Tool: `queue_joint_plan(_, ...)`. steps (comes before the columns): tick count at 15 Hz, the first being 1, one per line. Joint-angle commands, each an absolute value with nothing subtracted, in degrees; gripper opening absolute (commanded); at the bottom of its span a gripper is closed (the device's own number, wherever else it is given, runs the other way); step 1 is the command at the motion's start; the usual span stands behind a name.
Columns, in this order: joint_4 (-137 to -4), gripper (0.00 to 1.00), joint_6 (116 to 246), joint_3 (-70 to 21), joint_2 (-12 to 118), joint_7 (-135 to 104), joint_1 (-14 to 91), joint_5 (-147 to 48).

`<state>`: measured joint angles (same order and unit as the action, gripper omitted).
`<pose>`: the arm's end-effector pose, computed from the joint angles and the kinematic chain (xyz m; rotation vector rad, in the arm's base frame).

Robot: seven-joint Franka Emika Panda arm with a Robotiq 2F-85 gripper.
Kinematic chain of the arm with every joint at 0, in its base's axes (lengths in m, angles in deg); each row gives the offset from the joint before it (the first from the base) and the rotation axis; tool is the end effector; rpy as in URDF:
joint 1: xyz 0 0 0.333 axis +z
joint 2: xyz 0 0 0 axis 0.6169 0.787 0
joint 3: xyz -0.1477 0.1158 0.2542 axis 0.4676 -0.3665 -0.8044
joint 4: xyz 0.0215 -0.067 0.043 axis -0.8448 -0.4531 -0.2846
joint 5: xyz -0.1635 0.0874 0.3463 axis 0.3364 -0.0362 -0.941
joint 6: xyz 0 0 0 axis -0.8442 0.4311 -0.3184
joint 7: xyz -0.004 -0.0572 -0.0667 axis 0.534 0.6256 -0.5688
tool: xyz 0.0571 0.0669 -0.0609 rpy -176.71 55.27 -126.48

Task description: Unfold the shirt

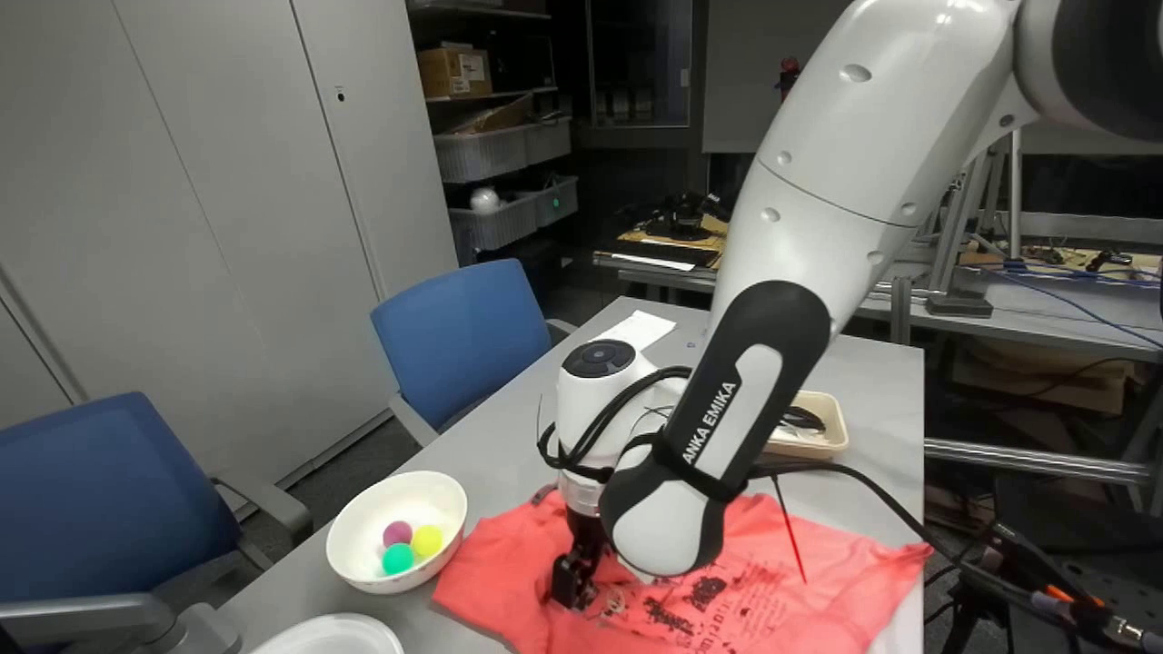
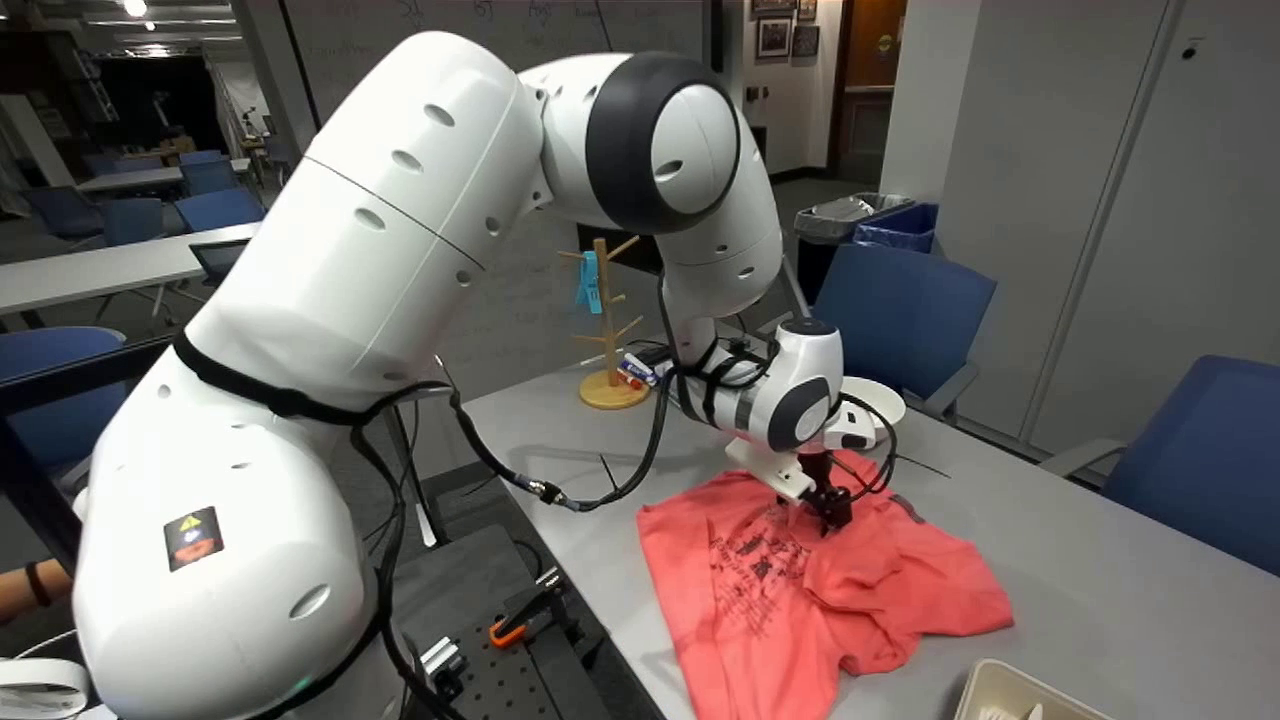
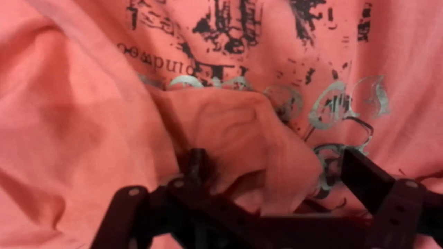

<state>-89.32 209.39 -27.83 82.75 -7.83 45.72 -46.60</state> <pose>0.6011 0.0777 0.0701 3.1101 0.0007 0.1616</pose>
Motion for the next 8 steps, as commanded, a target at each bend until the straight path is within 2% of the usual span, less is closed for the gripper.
queue_joint_plan(1,-82.71,1.0,206.86,-28.93,87.21,-10.3,45.24,-49.01)
queue_joint_plan(8,-85.44,1.0,202.78,-25.56,84.0,-5.57,48.83,-48.73)
